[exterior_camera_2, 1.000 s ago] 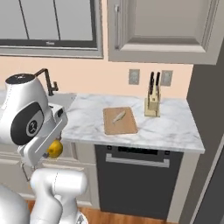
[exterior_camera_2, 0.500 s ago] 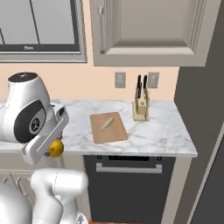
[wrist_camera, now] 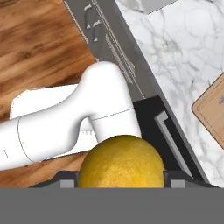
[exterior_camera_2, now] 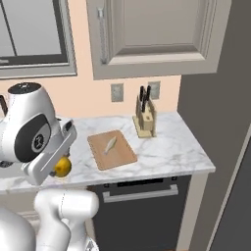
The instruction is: Retrieve a lemon from the fridge and place it on the cutting board with the fish.
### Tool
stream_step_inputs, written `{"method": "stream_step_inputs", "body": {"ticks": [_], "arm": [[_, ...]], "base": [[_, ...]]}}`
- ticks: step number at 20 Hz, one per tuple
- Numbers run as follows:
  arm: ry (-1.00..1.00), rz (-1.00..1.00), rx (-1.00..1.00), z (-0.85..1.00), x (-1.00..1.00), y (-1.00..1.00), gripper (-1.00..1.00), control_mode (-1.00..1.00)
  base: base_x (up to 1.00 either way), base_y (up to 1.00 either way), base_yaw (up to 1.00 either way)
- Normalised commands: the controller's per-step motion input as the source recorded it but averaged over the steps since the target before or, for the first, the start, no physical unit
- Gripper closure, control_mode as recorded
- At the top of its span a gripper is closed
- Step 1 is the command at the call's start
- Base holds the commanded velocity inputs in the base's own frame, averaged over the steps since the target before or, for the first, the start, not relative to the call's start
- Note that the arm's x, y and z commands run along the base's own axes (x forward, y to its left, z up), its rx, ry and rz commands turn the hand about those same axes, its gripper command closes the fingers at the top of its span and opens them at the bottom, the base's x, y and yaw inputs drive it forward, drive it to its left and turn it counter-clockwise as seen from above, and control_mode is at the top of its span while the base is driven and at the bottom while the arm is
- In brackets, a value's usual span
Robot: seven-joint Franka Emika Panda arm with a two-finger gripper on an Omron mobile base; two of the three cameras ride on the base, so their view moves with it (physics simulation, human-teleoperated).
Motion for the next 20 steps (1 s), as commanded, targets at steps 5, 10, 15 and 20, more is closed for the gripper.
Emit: {"method": "stream_step_inputs", "body": {"ticks": [5, 10, 15, 20], "arm": [[0.00, -0.09, 0.00, -0.10, 0.12, 0.04, 1.00, -1.00], [-0.04, -0.25, 0.00, -0.32, 0.37, 0.00, 1.00, -1.00], [-0.02, -0.23, 0.00, -0.45, 0.81, -0.06, 1.00, -1.00], [0.00, -0.07, 0.00, -0.41, 1.00, -0.38, 1.00, -1.00]], "base": [[0.21, 0.21, -0.15], [0.00, 0.00, 0.00], [0.00, 0.00, 0.00], [0.00, 0.00, 0.00]]}}
